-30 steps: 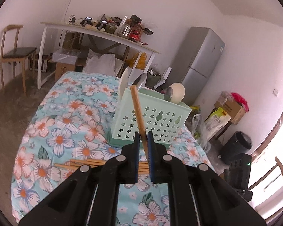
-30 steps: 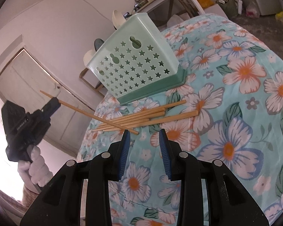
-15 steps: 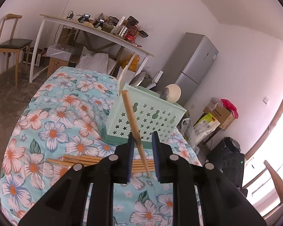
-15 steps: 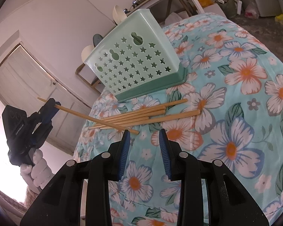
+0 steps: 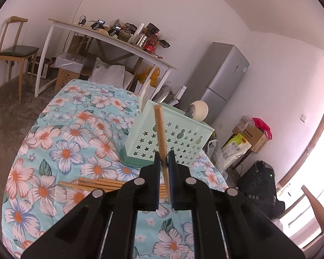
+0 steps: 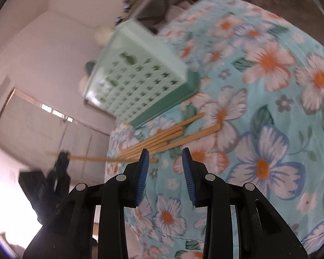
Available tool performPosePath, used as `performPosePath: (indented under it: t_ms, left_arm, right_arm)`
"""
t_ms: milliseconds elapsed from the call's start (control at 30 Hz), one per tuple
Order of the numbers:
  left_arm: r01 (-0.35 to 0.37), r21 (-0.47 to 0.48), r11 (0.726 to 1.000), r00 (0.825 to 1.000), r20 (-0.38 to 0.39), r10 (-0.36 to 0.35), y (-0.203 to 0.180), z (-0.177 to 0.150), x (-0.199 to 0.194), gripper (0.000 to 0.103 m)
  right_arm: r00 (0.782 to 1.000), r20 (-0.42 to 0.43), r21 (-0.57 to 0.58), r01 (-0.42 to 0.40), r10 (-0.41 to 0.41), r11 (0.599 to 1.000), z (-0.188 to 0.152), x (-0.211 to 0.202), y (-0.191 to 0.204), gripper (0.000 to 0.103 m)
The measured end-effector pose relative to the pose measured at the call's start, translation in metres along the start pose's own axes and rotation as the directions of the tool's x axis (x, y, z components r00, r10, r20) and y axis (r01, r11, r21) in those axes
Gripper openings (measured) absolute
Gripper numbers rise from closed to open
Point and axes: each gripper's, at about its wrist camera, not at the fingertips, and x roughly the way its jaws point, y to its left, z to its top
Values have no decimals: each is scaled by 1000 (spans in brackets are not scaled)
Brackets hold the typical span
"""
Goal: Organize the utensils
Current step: 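Grasp a wooden chopstick with the right gripper while the left gripper holds its chopstick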
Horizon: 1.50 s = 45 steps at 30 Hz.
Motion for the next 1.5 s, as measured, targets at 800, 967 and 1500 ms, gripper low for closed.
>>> performPosePath:
  t_ms: [800,967,1500]
  left_arm:
    - [38,-89,995,999,0,-38,26,-3,-1,6]
    - [37,-87,996,999,2,-37,26,-3,-1,6]
    - [22,-70,997,1000,5,-22,26,0,-6,6]
  right_arm:
    - [1000,2,485,19,-23,874,24,34,-46,31]
    - [999,37,544,1,-25,839,19,33,-56,18]
    - [997,83,482,-50,12,875,10,15,-58,8]
